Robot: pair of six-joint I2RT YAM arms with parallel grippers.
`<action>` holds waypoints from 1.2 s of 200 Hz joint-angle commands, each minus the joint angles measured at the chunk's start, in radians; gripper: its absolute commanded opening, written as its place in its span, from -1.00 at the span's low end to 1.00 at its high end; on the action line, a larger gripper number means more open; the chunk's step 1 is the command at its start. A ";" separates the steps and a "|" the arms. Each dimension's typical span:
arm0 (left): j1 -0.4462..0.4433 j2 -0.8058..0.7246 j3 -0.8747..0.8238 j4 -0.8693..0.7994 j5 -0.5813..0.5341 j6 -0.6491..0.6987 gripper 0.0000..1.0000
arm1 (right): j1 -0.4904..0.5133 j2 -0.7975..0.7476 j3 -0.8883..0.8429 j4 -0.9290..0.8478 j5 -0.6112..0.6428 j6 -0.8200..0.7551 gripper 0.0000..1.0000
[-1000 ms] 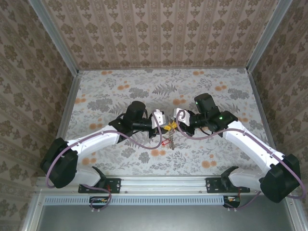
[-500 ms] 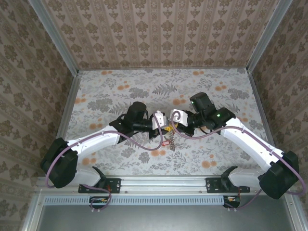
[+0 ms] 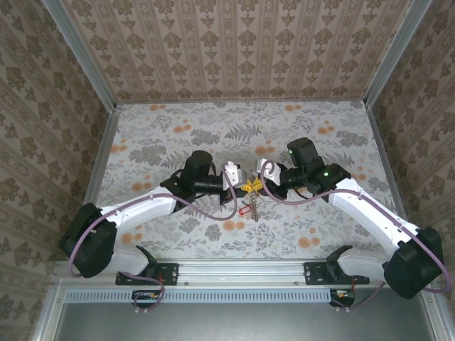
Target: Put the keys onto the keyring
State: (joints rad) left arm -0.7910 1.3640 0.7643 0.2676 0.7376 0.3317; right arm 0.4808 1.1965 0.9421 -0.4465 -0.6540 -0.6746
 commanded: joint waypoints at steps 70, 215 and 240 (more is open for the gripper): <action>0.022 -0.030 -0.027 0.146 0.093 -0.074 -1.00 | -0.033 -0.025 -0.057 0.092 -0.065 0.044 -0.87; -0.055 -0.008 0.091 -0.154 -0.129 0.123 -0.73 | 0.051 0.015 0.090 -0.152 0.086 -0.057 -0.99; -0.057 -0.005 0.093 -0.149 -0.117 0.115 -1.00 | 0.053 0.014 0.093 -0.170 0.103 -0.060 -0.97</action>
State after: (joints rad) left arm -0.8417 1.3640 0.8211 0.1184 0.6270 0.4278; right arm 0.5217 1.2087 0.9958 -0.5804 -0.5526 -0.7116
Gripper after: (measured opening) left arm 0.064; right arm 0.060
